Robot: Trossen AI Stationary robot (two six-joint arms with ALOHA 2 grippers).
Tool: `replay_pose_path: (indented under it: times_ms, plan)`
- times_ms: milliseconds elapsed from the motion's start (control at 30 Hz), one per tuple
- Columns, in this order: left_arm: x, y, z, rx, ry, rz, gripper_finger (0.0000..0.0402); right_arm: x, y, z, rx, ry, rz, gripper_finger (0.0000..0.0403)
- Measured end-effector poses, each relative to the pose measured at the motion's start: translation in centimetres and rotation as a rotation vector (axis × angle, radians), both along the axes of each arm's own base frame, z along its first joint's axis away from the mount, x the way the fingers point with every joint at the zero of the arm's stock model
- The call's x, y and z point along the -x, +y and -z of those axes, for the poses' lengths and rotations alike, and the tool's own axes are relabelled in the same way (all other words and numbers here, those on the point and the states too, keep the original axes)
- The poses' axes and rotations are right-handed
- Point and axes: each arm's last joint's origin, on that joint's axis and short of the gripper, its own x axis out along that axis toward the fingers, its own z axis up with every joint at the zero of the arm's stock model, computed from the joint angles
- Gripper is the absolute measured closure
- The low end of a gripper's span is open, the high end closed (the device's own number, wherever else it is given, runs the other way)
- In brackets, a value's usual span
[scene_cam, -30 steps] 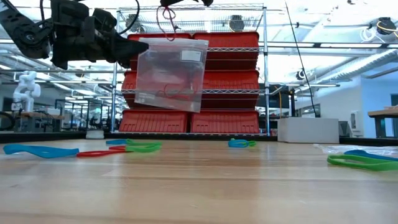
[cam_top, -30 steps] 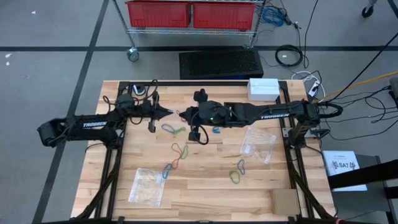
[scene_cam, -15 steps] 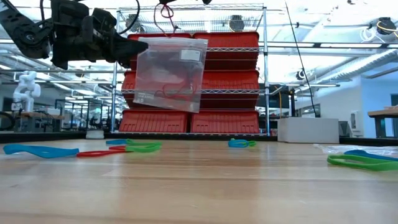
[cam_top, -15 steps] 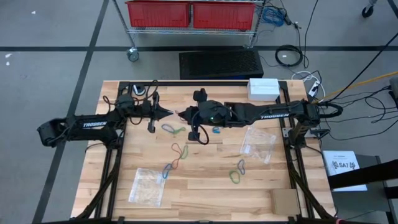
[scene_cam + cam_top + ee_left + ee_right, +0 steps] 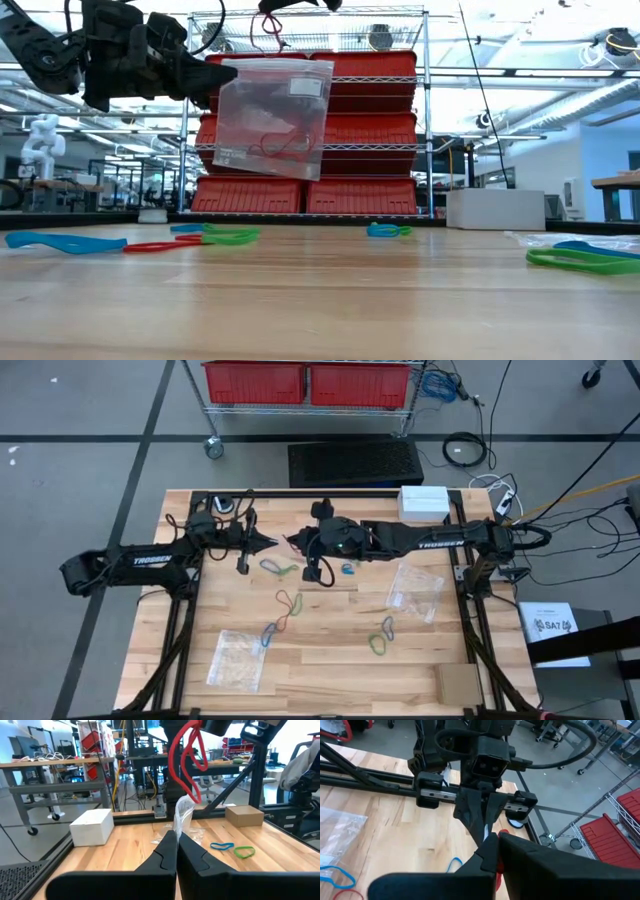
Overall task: Sort rubber bands
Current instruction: Put the top red rubber band into the zip bag
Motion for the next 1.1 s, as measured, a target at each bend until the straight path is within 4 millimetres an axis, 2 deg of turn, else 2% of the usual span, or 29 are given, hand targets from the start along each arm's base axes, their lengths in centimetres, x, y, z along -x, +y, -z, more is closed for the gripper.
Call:
replay_pose_path:
  times_ms: [667,933,1100]
  plan:
    - [0.0,0.0,0.0,0.001,0.002,0.006,0.0401,0.0,0.0,-0.1,0.012,-0.005,-0.008,0.0403]
    - [0.0,0.0,0.0,0.000,0.002,0.014,0.0401,0.1,0.0,-1.5,0.017,-0.034,-0.015,0.0403]
    - [0.0,0.0,0.0,0.000,0.002,0.014,0.0401,0.3,0.1,-1.1,-0.001,-0.002,-0.010,0.0403]
